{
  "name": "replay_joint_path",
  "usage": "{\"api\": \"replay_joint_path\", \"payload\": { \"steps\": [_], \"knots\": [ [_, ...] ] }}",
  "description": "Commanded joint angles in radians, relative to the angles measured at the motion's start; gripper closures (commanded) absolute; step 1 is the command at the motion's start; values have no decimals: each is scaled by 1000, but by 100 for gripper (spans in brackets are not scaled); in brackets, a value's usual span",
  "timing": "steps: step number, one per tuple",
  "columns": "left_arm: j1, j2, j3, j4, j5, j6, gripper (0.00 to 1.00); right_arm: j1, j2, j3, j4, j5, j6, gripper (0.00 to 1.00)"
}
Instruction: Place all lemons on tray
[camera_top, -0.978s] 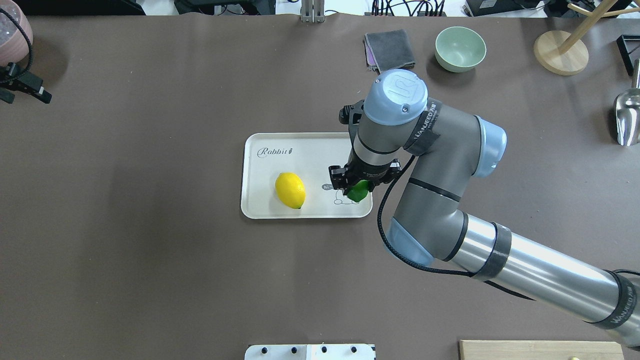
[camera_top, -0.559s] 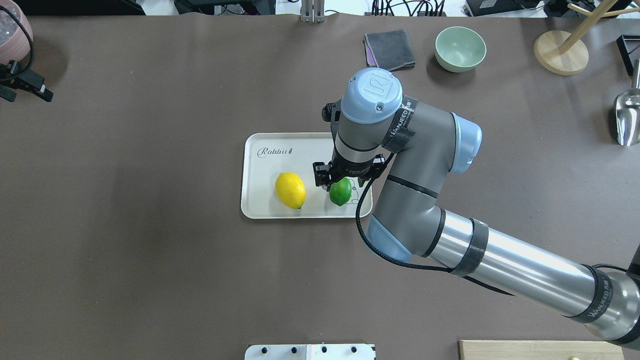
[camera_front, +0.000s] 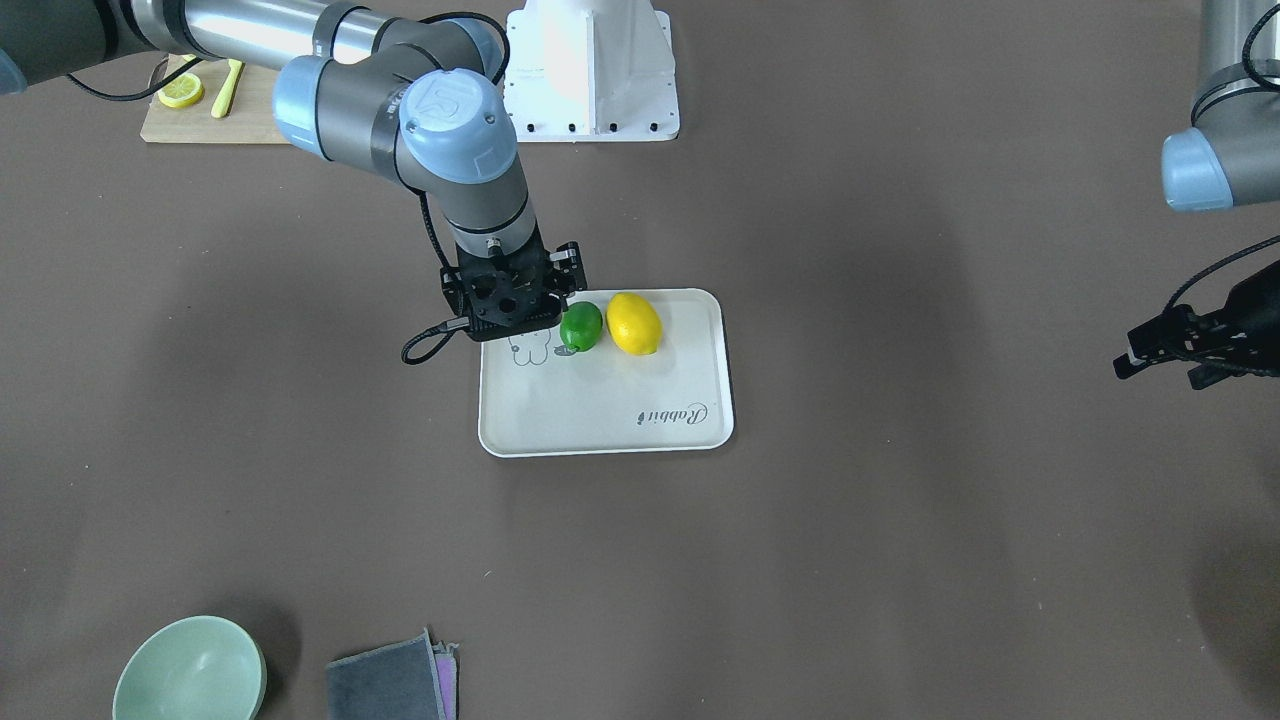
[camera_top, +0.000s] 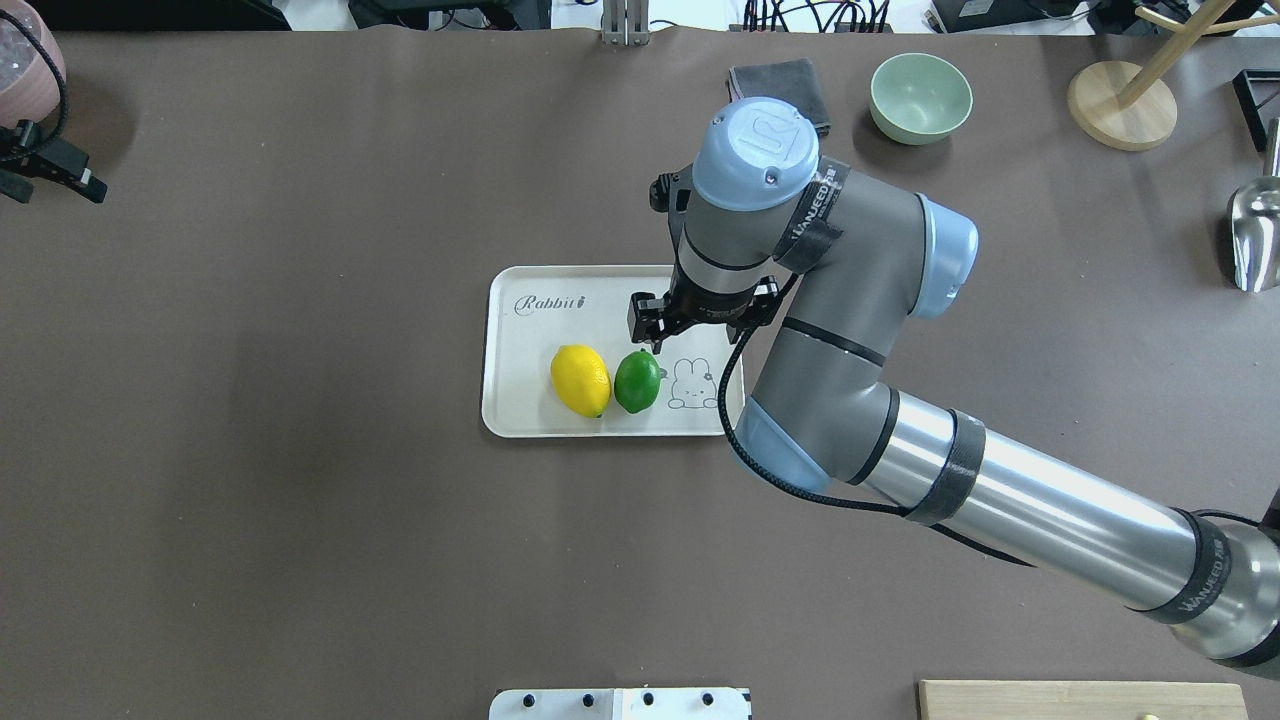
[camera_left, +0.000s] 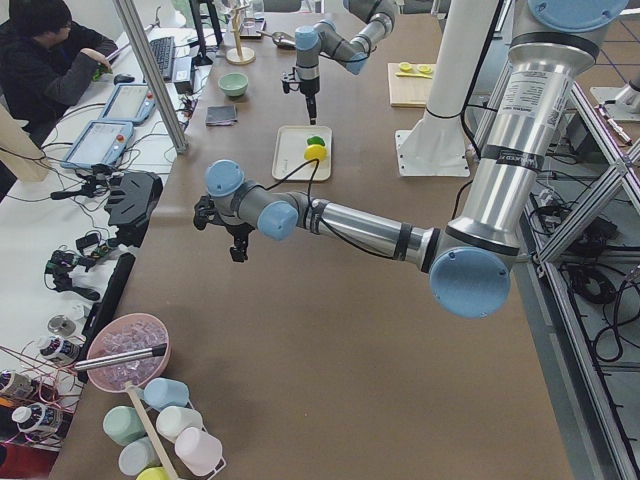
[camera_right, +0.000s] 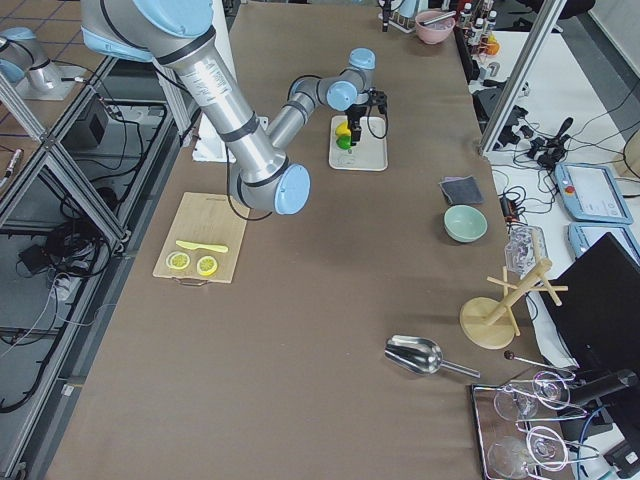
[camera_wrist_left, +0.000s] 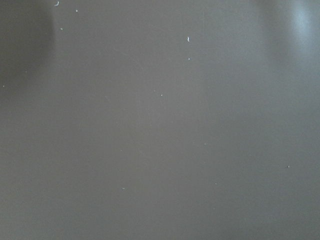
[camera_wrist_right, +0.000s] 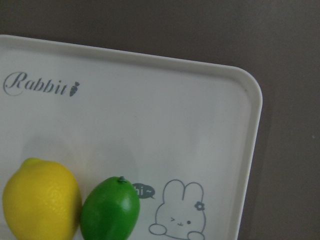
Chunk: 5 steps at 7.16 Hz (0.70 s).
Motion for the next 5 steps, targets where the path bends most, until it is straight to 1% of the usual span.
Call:
{"api": "replay_joint_path", "payload": {
  "steps": [1,2,3,4,5],
  "knots": [
    [-8,3,-14,0,-1,7,3,85,-166,128,-9,29,-107,0],
    [-6,4,-37,4,-1,7,3,155,-281,208,-9,44,-211,0],
    [-6,4,-50,36,-1,15,3,230,-379,251,-9,70,-333,0],
    [-17,4,-51,76,-1,84,3,299,-467,271,-9,77,-456,0],
    [-58,4,-54,146,1,184,3,368,-542,287,-8,78,-563,0]
  ]
}}
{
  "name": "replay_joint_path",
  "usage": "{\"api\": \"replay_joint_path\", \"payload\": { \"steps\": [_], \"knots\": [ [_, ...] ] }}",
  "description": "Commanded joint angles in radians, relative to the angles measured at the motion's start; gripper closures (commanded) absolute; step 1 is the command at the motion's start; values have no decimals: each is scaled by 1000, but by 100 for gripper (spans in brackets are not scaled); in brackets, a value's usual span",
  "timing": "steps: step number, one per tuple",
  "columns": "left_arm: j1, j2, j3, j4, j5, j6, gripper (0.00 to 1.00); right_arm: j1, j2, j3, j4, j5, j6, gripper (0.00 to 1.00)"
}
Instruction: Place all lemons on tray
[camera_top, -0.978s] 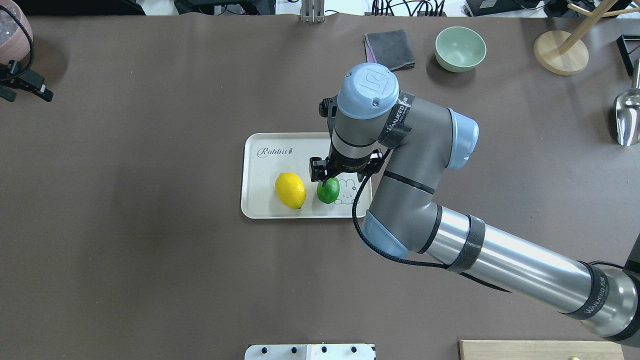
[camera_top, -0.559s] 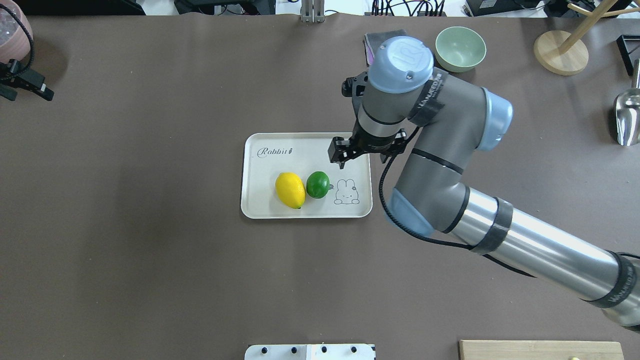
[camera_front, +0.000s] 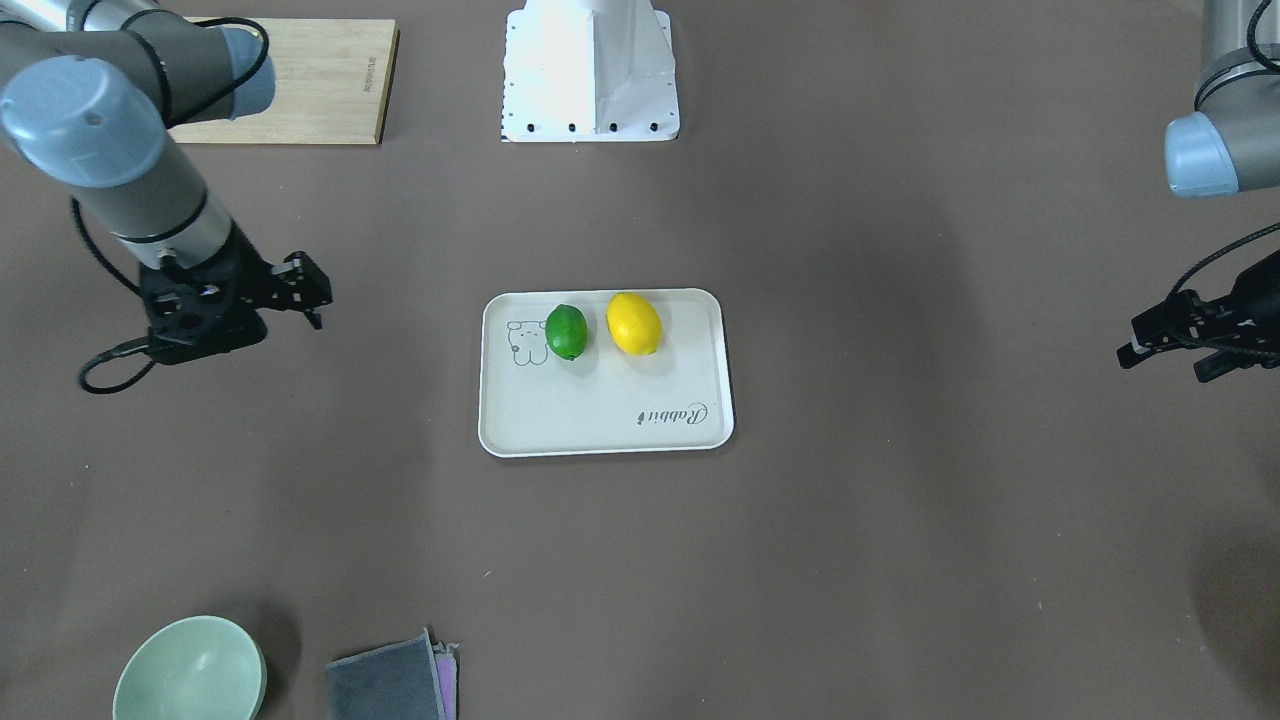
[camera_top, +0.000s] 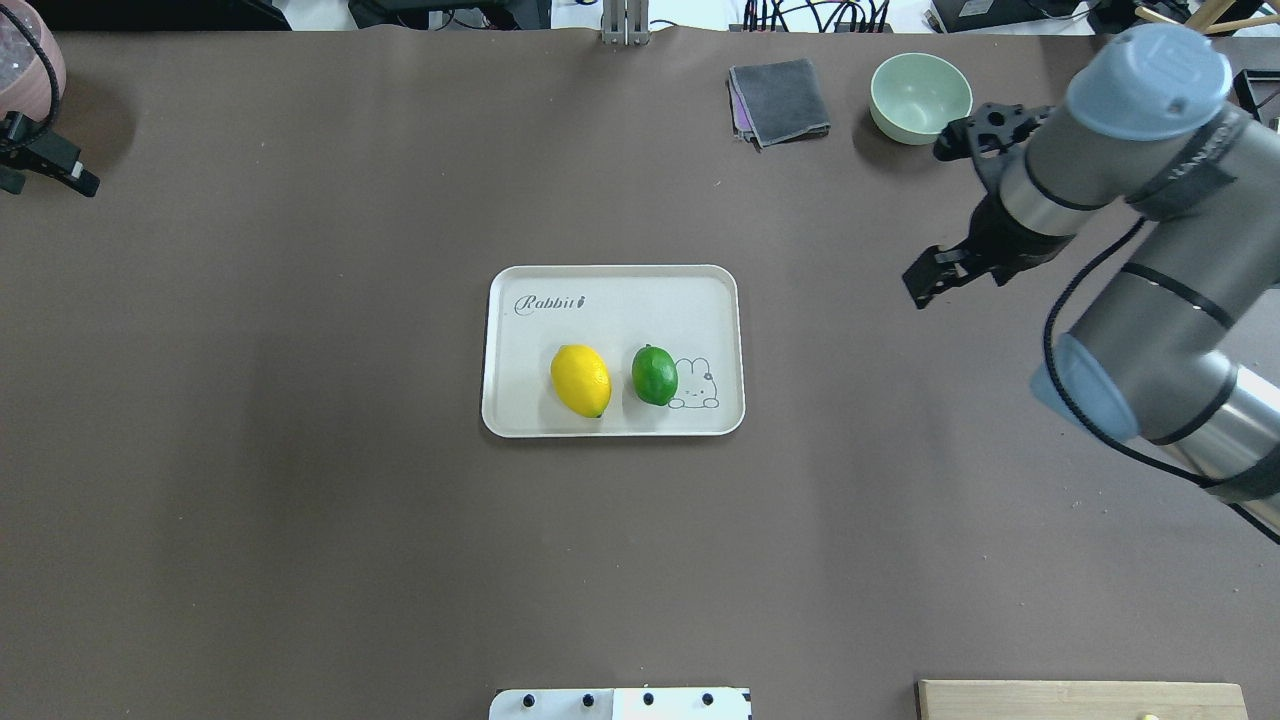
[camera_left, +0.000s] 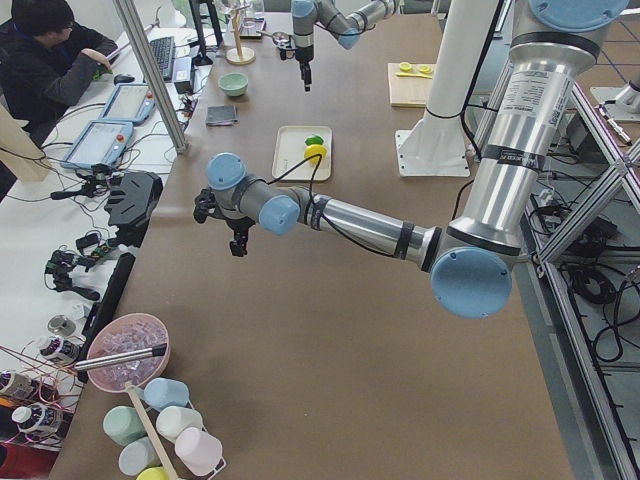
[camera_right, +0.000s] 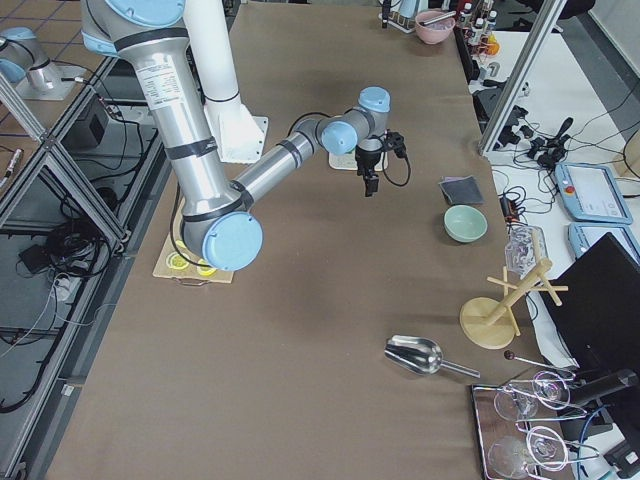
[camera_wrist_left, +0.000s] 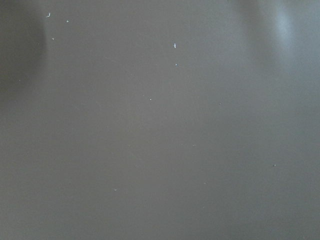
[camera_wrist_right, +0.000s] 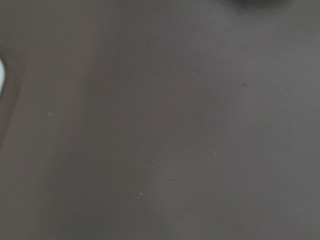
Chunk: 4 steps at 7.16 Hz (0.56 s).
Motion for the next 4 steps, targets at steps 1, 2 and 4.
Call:
{"api": "replay_joint_path", "payload": {
  "steps": [1,2,4],
  "knots": [
    [-81,0,-8,148,6,211,3,160,-154,18,0,10,-192,0],
    [-133,0,-7,225,7,303,3,255,-223,16,0,57,-275,0],
    [-194,24,1,297,9,344,3,444,-361,4,6,80,-392,0]
  ]
}}
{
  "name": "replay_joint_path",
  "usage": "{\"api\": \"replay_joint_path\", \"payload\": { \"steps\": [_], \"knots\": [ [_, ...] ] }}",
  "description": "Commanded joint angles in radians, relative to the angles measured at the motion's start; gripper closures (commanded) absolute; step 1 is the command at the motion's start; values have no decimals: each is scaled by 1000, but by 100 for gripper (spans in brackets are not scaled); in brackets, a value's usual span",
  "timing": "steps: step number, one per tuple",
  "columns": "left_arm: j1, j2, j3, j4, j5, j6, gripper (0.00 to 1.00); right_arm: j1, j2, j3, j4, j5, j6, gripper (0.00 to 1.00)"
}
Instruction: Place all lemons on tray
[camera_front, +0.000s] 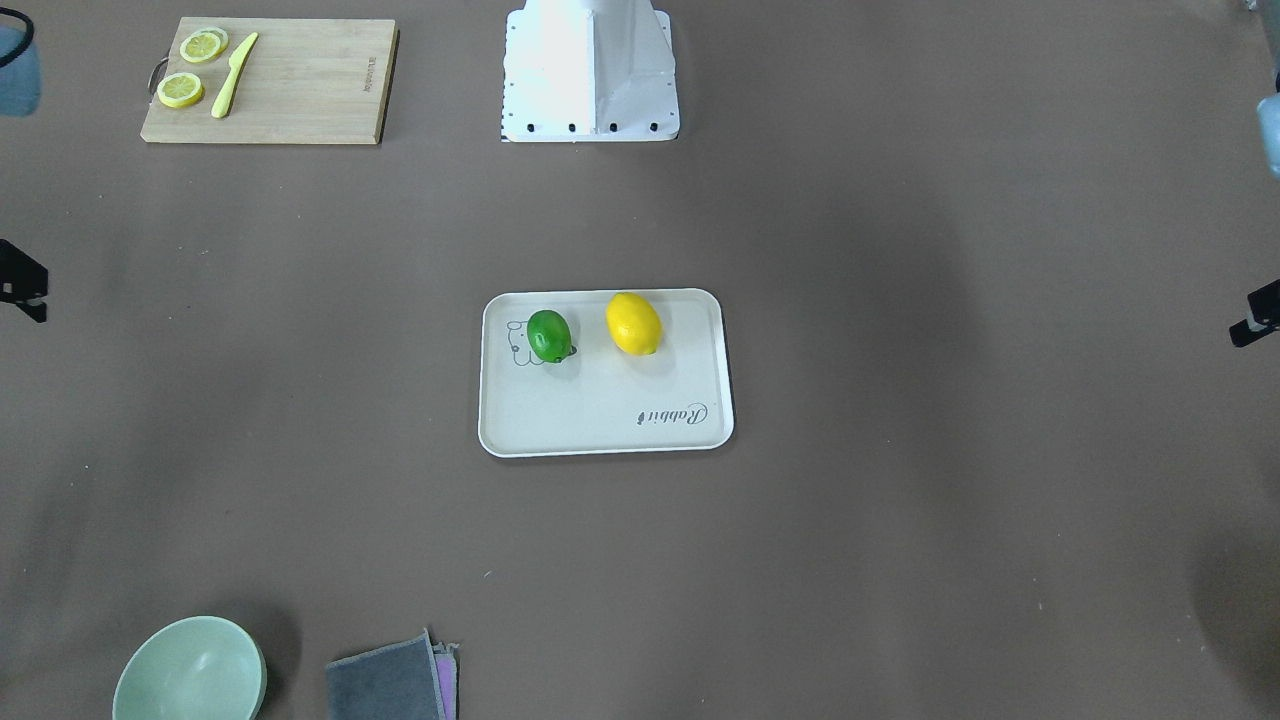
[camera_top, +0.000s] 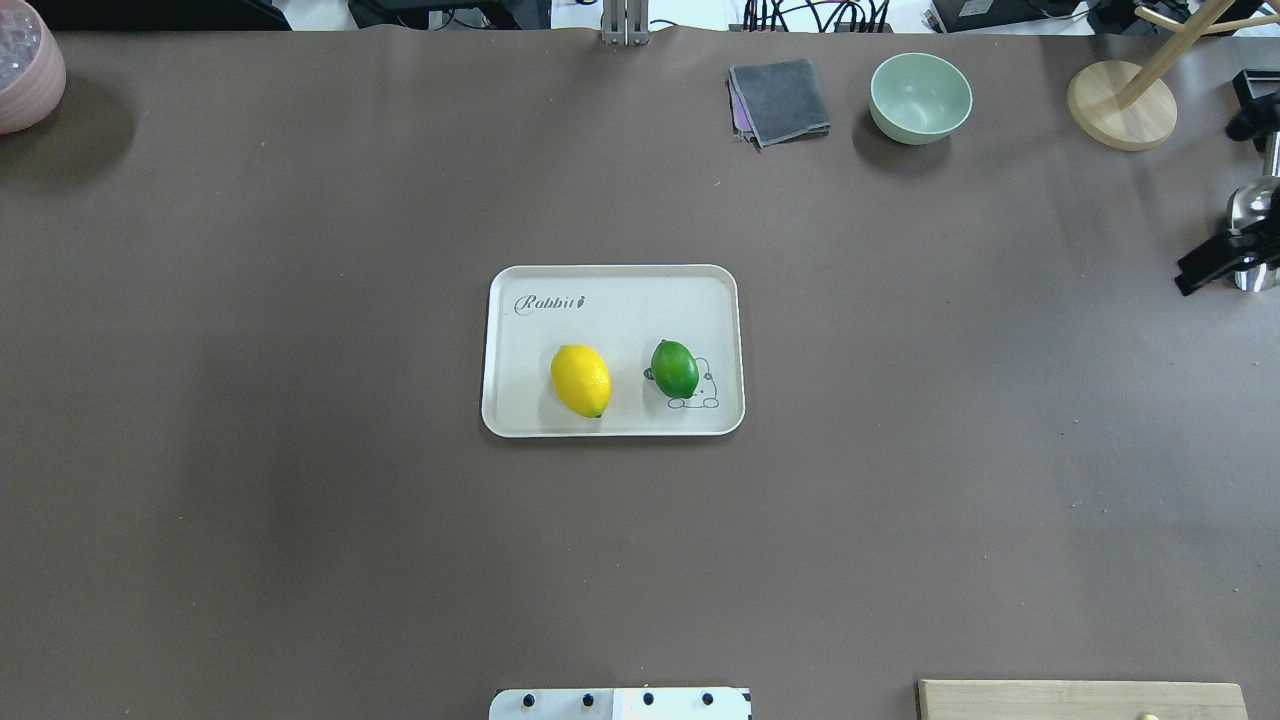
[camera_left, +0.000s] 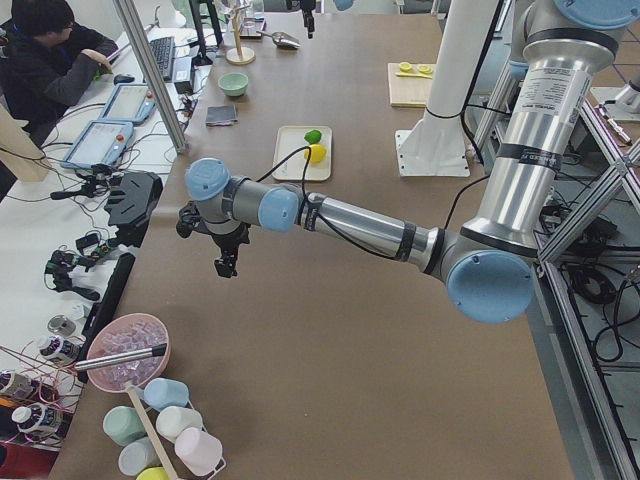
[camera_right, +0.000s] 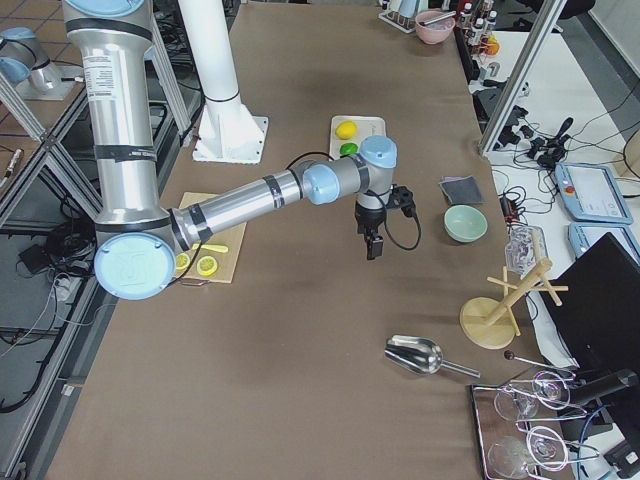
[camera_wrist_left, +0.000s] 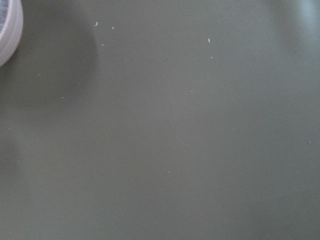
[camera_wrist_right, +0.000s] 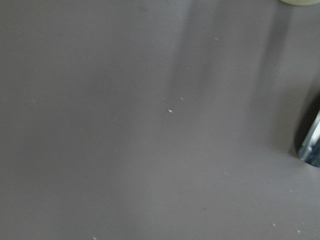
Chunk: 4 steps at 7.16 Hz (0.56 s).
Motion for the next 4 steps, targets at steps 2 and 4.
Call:
{"api": "replay_joint_path", "payload": {
  "steps": [2,4],
  "knots": [
    [-68,55,0,56,1,28,3,190,-148,-21,3,66,-58,0],
    [-79,111,-6,64,-1,22,3,194,-154,-26,5,76,-50,0]
  ]
}}
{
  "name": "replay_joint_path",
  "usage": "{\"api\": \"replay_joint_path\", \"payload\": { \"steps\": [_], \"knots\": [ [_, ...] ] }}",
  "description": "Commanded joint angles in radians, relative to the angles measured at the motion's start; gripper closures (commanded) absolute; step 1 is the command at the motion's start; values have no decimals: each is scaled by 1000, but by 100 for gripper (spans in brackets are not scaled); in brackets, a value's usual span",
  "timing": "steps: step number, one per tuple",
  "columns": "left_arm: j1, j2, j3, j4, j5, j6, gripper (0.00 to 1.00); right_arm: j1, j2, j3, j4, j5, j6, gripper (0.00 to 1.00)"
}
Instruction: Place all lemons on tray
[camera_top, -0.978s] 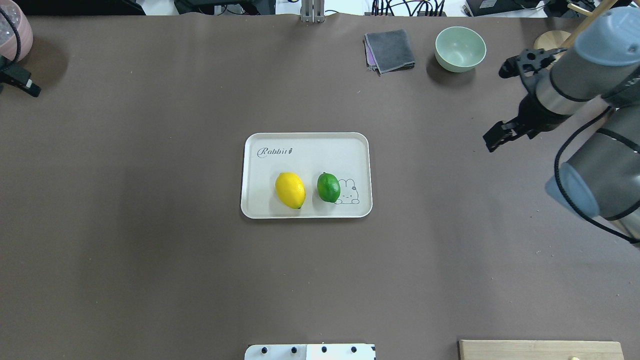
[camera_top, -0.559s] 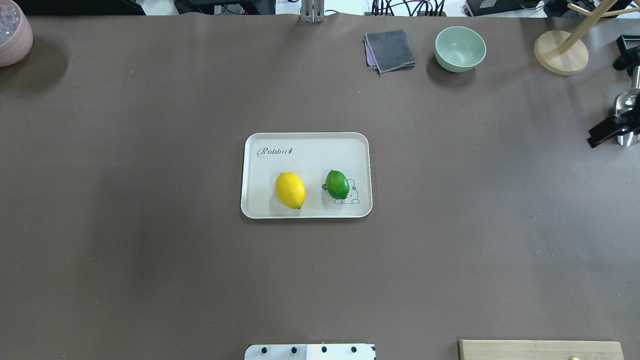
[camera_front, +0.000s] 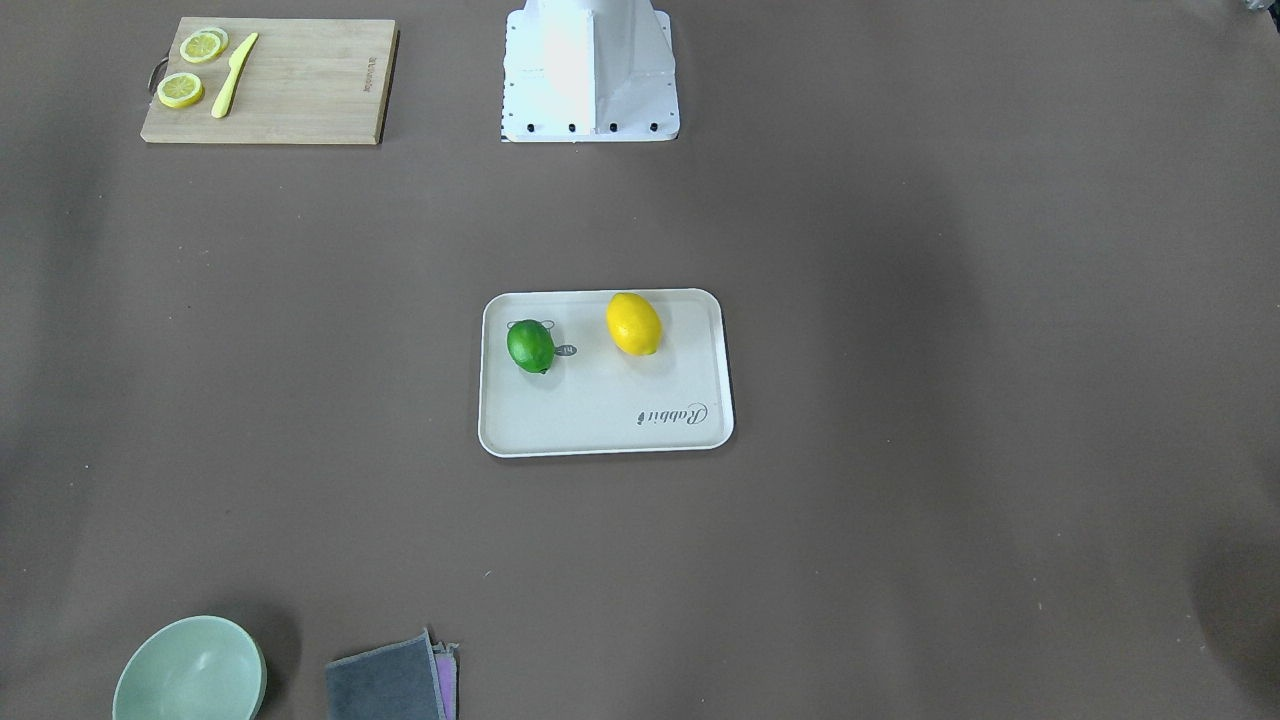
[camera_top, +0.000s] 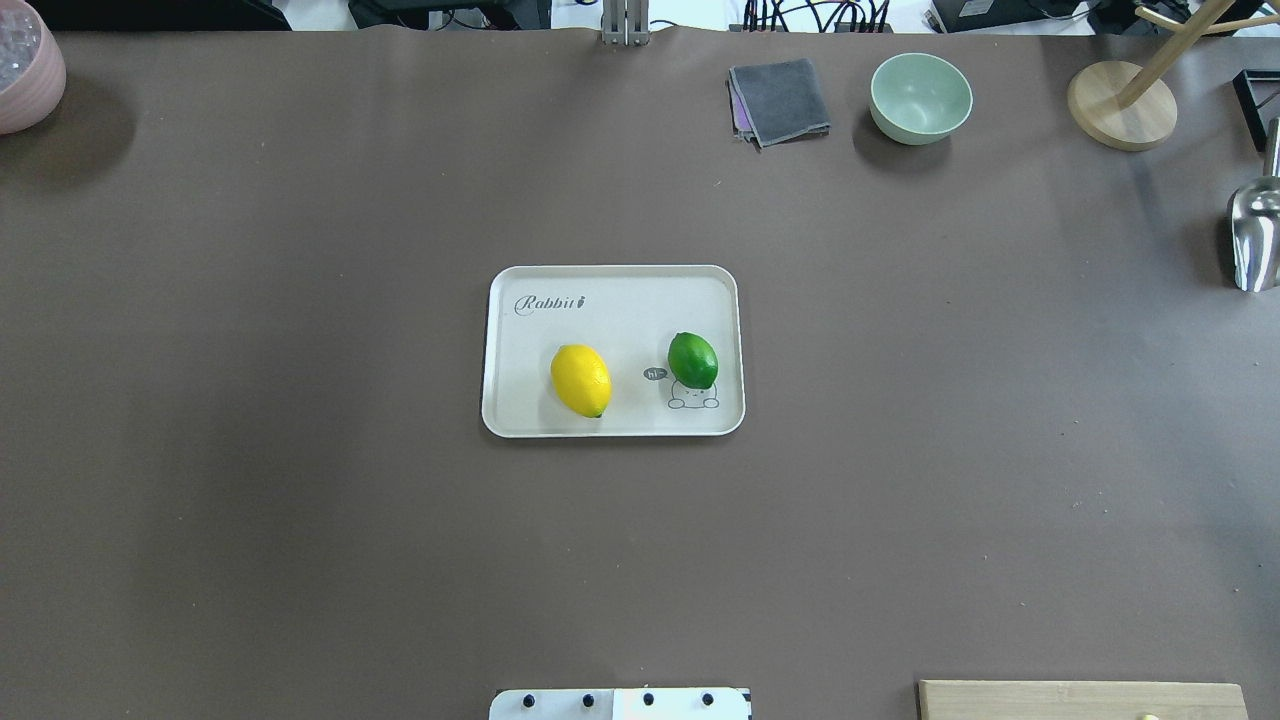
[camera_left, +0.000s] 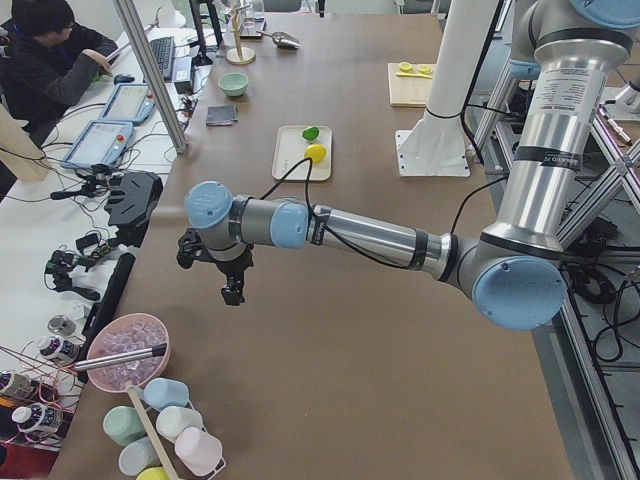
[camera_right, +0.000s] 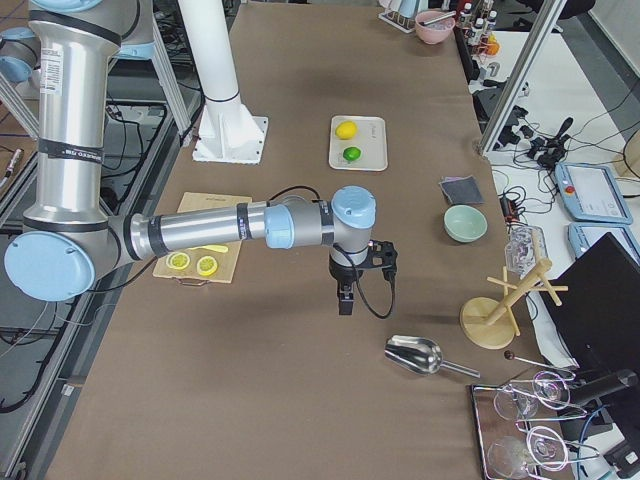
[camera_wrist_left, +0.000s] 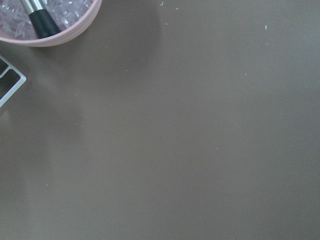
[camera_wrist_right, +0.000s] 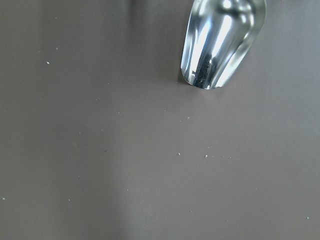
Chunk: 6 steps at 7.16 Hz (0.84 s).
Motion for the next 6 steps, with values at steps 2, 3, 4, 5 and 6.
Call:
{"api": "replay_joint_path", "payload": {
  "steps": [2,3,4,5,6],
  "knots": [
    [-10,54,-3,5,0,-3,2,6,-6,-8,1,22,10,0],
    [-10,63,-1,3,2,-4,2,6,-7,-7,1,36,12,0],
    [-10,65,-3,0,38,-7,2,6,-7,-11,1,37,12,0],
    [-10,63,0,-1,48,-18,2,6,-6,-29,7,42,12,0],
    [-10,60,-4,-8,48,-49,2,6,-3,-25,8,59,12,0]
  ]
}}
